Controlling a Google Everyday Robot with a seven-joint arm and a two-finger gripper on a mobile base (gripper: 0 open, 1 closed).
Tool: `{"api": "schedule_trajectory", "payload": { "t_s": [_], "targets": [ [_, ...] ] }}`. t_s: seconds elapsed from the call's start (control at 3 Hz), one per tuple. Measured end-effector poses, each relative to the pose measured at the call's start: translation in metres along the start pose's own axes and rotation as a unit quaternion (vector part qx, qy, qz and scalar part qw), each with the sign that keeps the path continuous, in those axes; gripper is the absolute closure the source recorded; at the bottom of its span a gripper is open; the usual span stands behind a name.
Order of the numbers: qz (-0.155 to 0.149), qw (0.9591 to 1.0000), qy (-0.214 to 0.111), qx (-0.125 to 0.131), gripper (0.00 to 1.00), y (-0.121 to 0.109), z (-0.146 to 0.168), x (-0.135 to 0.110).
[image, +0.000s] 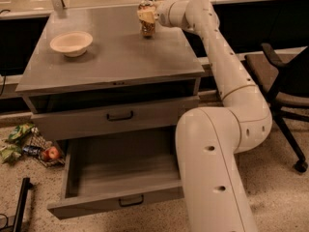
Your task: Place orange can into middle drawer
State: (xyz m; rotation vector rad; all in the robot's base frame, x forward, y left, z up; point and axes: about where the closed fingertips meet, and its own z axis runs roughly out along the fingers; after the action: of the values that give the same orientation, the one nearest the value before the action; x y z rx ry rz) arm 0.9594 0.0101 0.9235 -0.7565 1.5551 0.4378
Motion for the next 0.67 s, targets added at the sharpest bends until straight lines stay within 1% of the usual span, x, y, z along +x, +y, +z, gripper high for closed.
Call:
{"api": "schedule_trajectory", "payload": {
  "t_s": [0.33,0.67],
  "targets": [
    [-0.017,0.9980,-0.031,-0.053,1.00,0.024,-0.019,-0.036],
    [0.001,0.9905,-0.049,-0.128,1.00,0.066,-0.039,-0.062]
  ]
}}
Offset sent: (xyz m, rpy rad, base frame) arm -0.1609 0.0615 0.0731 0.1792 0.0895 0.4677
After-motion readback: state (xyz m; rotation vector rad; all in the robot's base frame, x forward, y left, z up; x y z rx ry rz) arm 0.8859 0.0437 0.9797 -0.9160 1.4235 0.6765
